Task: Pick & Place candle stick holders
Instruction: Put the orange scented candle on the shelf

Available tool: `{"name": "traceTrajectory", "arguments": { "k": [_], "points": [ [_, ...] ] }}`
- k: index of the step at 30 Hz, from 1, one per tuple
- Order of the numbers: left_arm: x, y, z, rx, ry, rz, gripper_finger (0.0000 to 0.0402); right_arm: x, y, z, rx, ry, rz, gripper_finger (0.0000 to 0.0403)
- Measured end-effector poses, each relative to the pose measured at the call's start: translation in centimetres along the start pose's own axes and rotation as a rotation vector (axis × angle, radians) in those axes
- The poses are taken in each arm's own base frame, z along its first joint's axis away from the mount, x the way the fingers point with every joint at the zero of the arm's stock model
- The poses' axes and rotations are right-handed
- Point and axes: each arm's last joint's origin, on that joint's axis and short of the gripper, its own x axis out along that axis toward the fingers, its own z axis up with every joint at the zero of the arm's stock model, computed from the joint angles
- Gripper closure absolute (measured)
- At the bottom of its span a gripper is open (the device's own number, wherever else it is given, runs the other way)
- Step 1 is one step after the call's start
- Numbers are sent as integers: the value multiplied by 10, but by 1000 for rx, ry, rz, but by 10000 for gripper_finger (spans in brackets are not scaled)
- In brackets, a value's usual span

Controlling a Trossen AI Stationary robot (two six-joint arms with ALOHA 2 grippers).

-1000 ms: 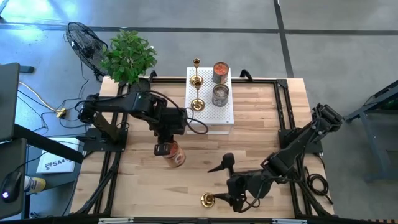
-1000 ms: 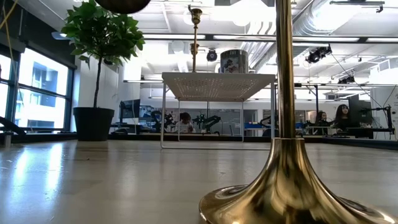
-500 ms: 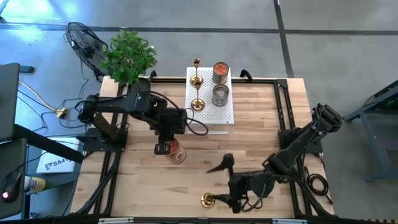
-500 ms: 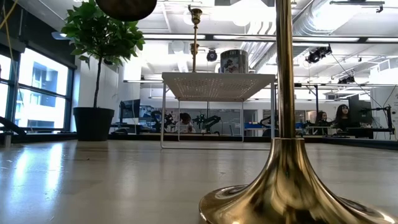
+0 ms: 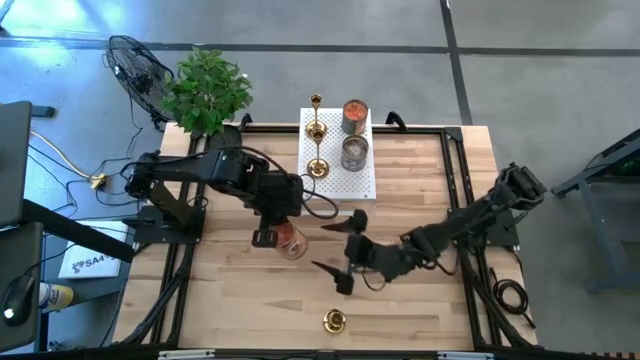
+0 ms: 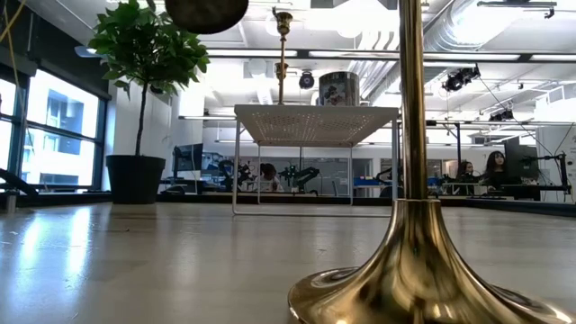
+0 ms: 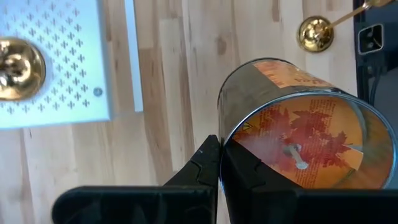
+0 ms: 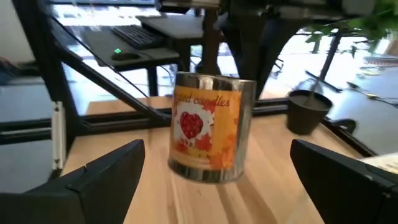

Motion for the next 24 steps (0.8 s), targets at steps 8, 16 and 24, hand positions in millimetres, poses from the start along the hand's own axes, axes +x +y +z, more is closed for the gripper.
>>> {"name": "traceTrajectory", "arguments": {
  "k": [8,16,24],
  "points": [
    [0,0,3,24,-26,14,401,19,-24,-26,57,-54,127,6],
    [0,0,10,60,-100,12,401,20,-26,-24,30,-77,158,6],
    [13,-1,20,99,-120,11,401,24,-31,-25,30,-62,142,6]
  ]
}}
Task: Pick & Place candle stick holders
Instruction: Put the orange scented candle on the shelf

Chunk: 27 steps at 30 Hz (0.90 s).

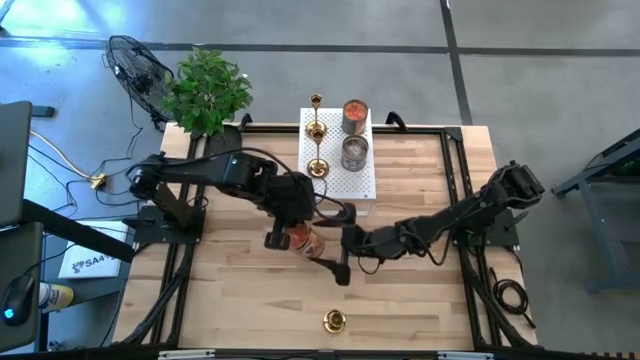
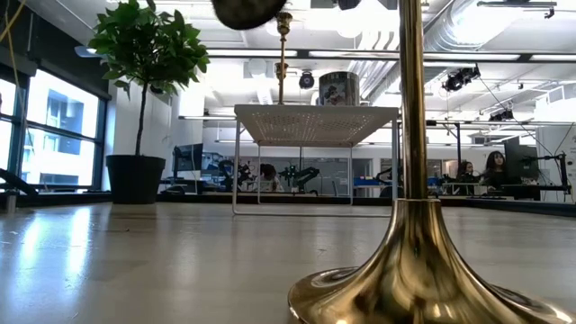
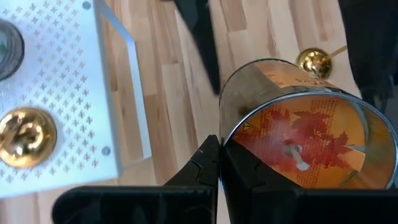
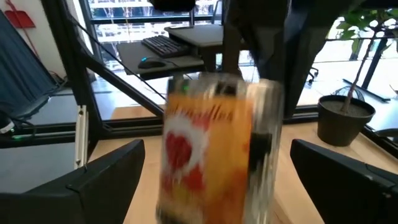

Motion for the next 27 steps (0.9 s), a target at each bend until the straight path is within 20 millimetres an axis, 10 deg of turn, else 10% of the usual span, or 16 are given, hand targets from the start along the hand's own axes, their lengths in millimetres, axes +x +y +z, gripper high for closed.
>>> {"name": "traceTrajectory", "arguments": {
  "k": [27],
  "points": [
    [12,0,17,75,-97,0,401,16,-6,-14,61,31,64,6]
  ]
}}
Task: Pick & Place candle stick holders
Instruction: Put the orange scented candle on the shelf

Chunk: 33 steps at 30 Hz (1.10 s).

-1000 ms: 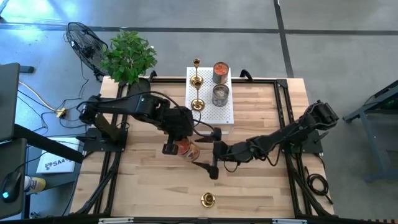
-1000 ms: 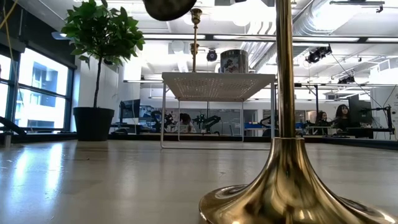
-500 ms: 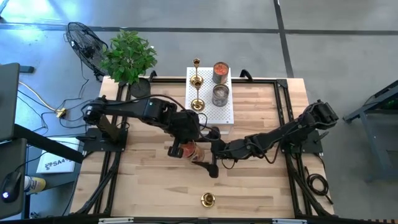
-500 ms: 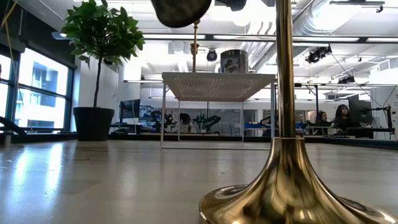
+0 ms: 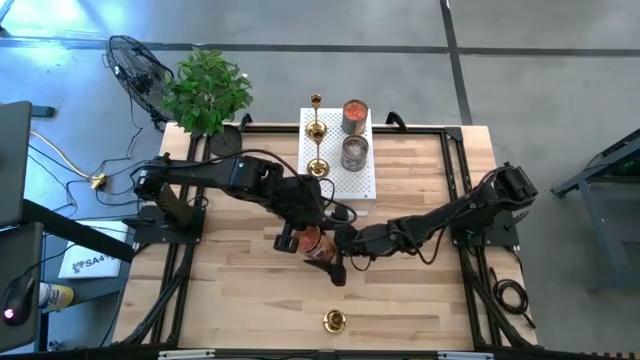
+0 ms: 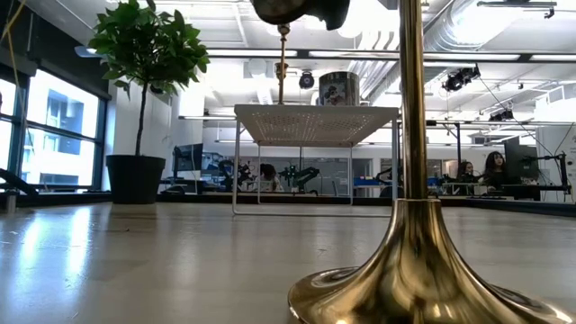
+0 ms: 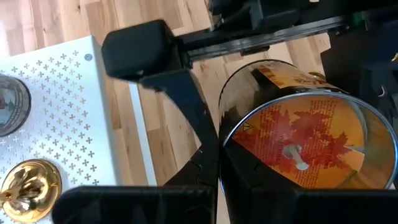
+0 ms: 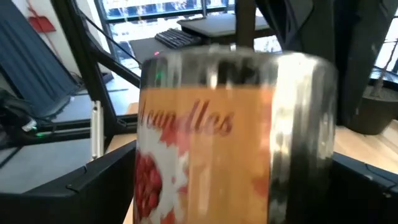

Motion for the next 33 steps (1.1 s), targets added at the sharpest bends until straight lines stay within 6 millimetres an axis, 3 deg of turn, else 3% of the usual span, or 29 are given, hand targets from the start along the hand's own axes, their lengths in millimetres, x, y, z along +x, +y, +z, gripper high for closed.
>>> {"name": "traceTrajectory", "arguments": {
  "k": [18,26,33],
  "points": [
    [0,-1,0,0,-2,-18,401,1,-2,5,-50,-42,54,9],
    [0,-1,0,-3,3,-18,401,4,-10,5,-5,-2,128,44],
    [0,-1,-1,-3,5,-17,401,5,-11,5,4,8,140,47]
  ]
}}
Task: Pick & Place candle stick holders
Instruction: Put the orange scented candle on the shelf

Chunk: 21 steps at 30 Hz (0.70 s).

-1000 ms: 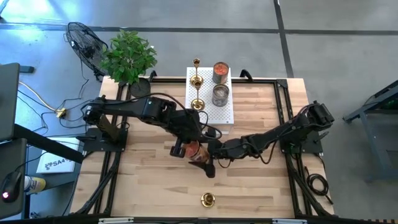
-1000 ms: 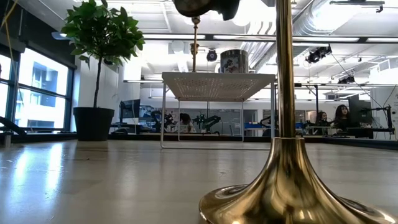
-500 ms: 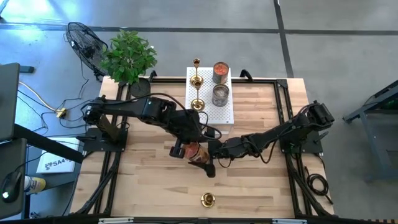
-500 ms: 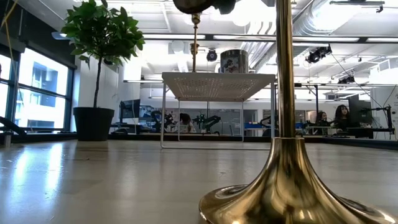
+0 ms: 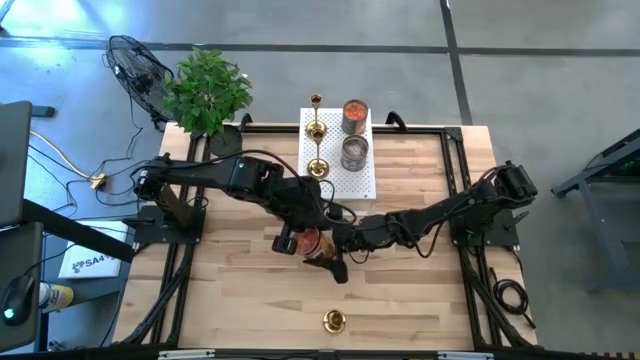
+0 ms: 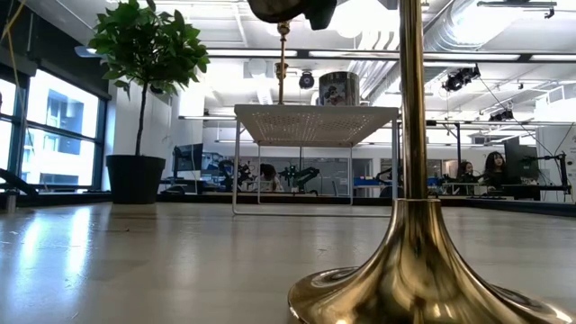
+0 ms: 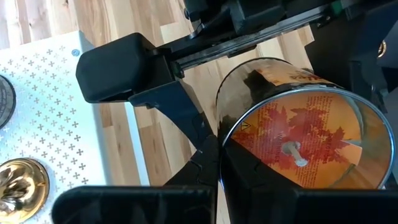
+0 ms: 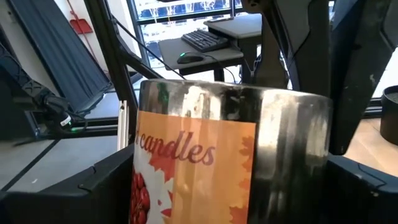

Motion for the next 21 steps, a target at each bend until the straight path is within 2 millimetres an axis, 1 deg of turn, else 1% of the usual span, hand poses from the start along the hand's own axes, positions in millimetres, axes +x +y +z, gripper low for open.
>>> {"name": "traceTrajectory", "arguments": {
  "k": [6,10,16,21],
  "points": [
    [0,1,0,7,3,33,400,0,0,0,-1,4,-1,47],
    [0,1,0,7,1,59,388,0,0,-1,0,8,-3,47],
    [0,1,1,7,-5,83,343,0,-1,-3,-3,28,-5,47],
    [0,-6,4,48,-21,139,295,0,-1,-3,-5,34,-11,47]
  ]
}}
